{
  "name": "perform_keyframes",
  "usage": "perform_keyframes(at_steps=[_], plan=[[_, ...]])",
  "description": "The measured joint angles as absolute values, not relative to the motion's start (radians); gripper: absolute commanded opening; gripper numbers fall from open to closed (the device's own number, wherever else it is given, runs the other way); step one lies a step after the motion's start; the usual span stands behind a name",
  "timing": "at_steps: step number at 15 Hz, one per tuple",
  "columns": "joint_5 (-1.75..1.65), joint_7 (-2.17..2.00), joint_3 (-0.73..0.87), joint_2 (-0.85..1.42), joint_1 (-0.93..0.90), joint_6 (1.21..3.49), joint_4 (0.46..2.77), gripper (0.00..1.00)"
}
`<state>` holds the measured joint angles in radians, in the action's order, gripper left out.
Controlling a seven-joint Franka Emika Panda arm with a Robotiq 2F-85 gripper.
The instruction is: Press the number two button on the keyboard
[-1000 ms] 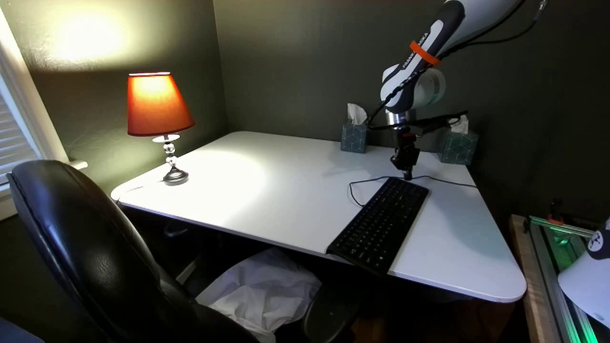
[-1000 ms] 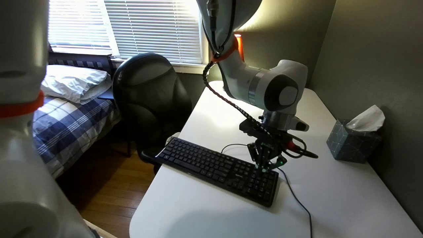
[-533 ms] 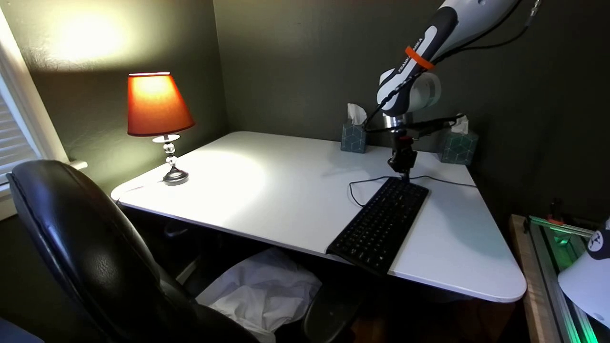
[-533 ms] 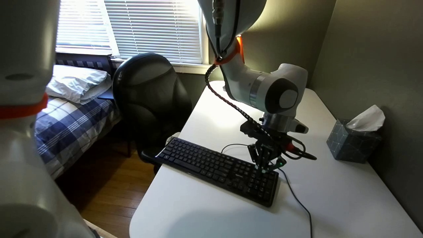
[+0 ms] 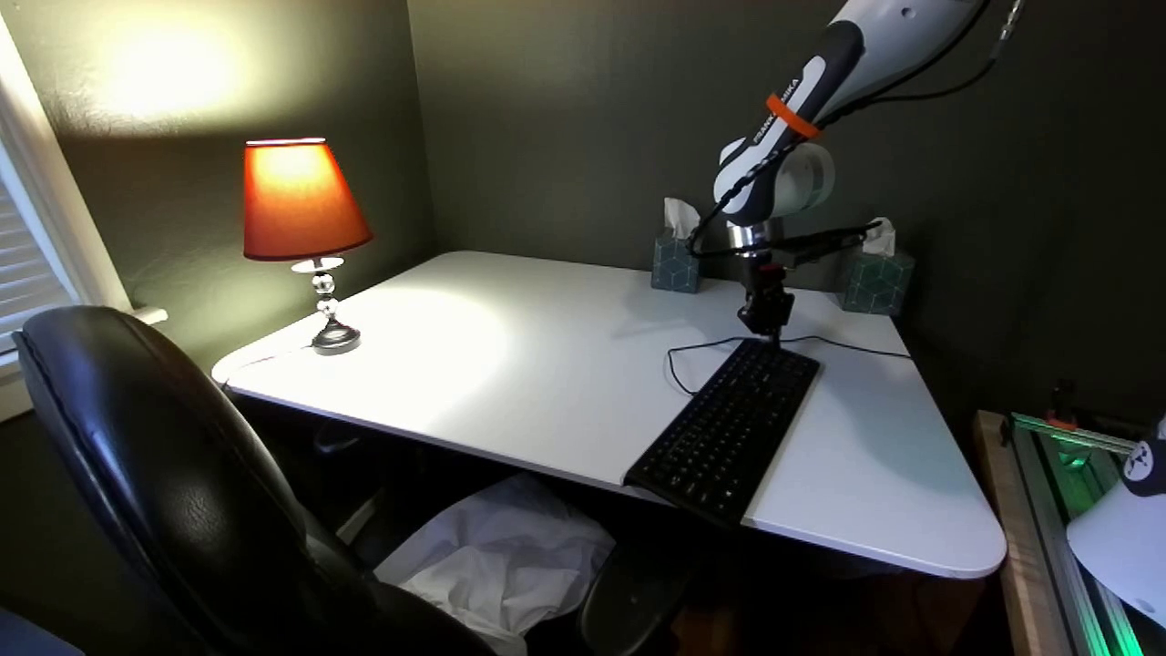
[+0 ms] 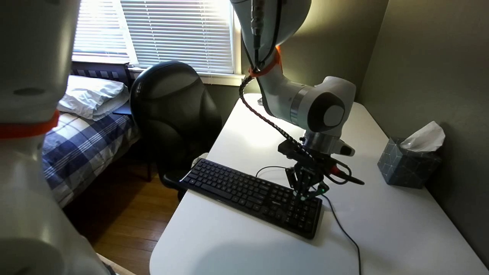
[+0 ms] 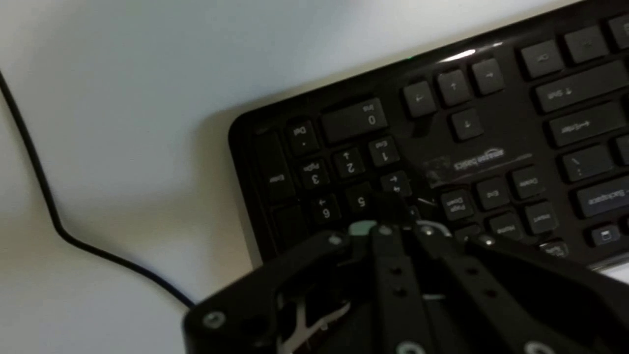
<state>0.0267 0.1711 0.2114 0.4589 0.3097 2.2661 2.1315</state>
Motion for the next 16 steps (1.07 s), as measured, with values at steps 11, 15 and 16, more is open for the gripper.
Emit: perform_keyframes(at_steps=[11,15,16], plan=[[0.029,0.171,0.209,0.493,0.314,2.238,2.089,0.0],[0.029,0.171,0.207,0.504,0.315,2.234,2.079,0.0],[0.029,0.171,0.206,0.507,0.316,2.234,2.076,0.0]])
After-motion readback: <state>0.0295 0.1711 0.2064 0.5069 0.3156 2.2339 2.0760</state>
